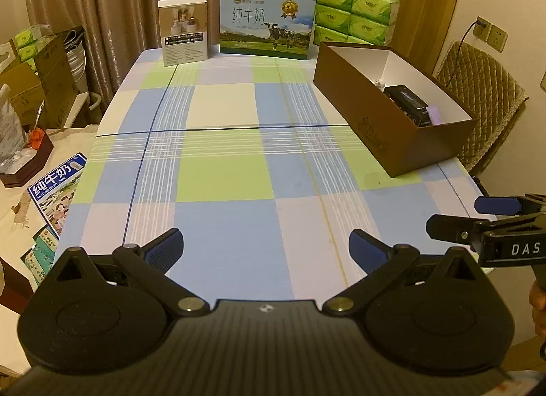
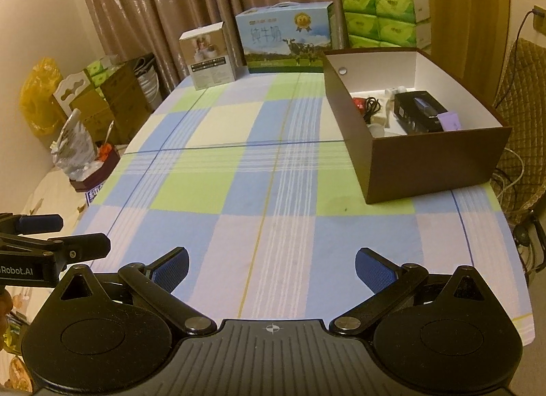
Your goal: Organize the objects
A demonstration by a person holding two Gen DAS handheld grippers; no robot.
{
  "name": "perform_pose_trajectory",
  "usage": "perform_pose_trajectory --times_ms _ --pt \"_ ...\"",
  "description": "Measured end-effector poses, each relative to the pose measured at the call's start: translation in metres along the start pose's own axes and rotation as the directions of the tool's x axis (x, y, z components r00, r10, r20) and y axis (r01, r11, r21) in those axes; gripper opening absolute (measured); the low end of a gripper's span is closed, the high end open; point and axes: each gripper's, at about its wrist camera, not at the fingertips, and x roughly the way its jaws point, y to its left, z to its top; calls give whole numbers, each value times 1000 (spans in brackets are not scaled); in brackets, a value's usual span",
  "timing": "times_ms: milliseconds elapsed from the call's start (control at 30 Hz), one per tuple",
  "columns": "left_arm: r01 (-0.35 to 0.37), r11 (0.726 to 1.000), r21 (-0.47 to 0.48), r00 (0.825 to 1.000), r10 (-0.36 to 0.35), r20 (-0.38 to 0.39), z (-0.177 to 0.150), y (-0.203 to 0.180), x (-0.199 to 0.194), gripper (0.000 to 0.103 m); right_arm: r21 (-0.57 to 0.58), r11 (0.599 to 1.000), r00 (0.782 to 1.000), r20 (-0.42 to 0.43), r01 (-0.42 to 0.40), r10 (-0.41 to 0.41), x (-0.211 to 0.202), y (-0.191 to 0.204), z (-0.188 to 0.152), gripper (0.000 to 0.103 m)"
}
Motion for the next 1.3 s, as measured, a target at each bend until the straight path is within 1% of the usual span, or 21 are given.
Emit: perform_pose_trajectory --times_ms 500,1300 --pt "-11 1000 -10 1000 11 -8 -1 2 3 102 -12 1000 1000 -7 -3 3 3 5 2 101" --pt "-18 1000 -8 1000 18 -5 2 3 10 102 -5 1000 1000 -15 8 -8 7 0 6 101"
